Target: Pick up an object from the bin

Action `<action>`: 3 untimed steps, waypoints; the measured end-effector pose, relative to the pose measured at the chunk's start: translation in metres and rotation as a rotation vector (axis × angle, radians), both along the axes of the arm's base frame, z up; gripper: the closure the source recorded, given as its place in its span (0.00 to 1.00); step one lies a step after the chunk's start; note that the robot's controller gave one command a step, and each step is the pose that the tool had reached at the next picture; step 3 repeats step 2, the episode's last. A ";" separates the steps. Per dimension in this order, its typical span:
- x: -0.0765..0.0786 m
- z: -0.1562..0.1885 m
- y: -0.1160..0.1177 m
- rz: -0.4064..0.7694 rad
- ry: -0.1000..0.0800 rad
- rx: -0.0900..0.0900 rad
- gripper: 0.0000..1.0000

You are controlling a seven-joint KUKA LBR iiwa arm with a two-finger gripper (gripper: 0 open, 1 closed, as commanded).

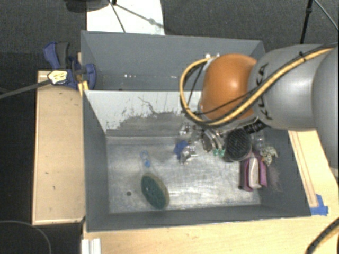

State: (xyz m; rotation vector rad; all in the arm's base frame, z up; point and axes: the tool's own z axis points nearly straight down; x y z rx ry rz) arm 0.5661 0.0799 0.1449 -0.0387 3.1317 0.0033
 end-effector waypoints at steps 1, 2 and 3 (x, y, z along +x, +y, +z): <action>0.002 0.039 0.000 0.000 0.002 0.000 1.00; 0.003 0.052 0.000 -0.001 0.003 -0.001 1.00; 0.003 0.052 0.000 -0.001 0.003 -0.001 1.00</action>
Offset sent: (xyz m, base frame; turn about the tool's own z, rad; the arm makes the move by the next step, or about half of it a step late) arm 0.0000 0.0003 0.0356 0.0000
